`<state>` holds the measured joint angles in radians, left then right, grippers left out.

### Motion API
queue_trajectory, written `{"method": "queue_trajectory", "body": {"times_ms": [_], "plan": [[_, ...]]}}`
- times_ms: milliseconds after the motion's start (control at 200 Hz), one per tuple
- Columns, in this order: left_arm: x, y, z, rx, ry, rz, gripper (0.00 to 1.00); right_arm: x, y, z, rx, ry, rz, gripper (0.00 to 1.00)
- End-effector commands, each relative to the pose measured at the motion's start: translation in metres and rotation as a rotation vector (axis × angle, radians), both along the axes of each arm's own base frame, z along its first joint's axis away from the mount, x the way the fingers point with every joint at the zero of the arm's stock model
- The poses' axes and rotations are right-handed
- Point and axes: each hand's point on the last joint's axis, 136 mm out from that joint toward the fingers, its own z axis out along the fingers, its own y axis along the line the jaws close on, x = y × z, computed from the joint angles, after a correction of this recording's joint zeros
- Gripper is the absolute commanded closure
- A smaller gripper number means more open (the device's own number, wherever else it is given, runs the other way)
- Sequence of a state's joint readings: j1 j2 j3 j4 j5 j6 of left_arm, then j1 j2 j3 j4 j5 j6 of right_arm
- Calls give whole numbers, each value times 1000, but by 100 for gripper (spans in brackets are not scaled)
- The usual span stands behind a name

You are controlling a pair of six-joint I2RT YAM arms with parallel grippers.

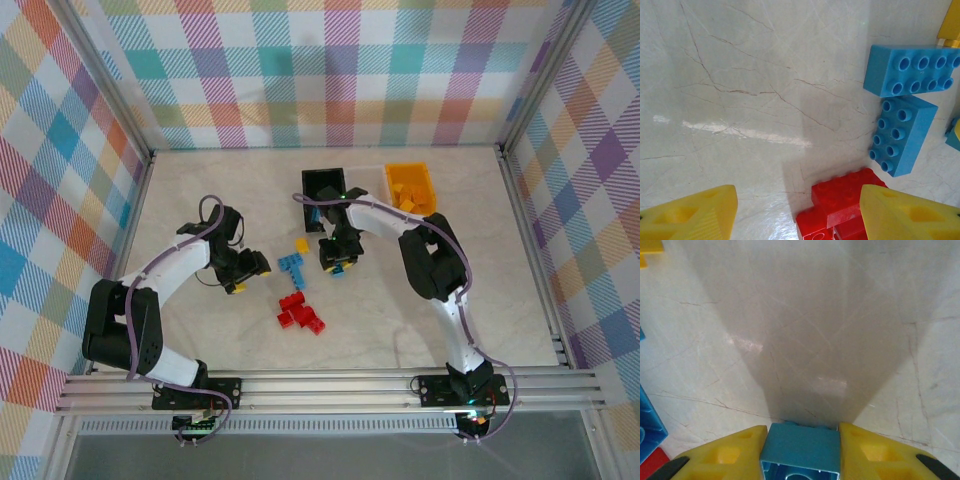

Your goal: Sort the legos into containers by color

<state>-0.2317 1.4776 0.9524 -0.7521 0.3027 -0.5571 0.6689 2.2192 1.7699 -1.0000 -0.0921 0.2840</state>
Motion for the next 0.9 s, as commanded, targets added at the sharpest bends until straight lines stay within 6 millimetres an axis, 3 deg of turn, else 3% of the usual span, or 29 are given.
{"method": "queue_trajectory", "body": {"times_ms": [0, 155, 325, 505, 605, 750, 895], "plan": [[-1, 6, 3, 4, -17, 4, 34, 17, 9, 45, 44, -91, -4, 63], [-4, 7, 3, 5, -16, 4, 34, 47, 20, 77, 98, -179, -27, 64], [-10, 7, 6, 2, -17, -1, 34, 94, 24, 94, 125, -266, -67, 64], [-18, 8, 9, -3, -8, -14, 34, 145, 20, 89, 139, -342, -124, 65], [-22, 6, 10, -12, -3, -21, 34, 162, 20, 80, 154, -362, -153, 65], [-27, 4, 12, -16, 3, -41, 34, 177, 25, 75, 184, -397, -151, 62], [-30, 4, 11, -12, 7, -59, 33, 182, 29, 80, 214, -411, -150, 48]]}}
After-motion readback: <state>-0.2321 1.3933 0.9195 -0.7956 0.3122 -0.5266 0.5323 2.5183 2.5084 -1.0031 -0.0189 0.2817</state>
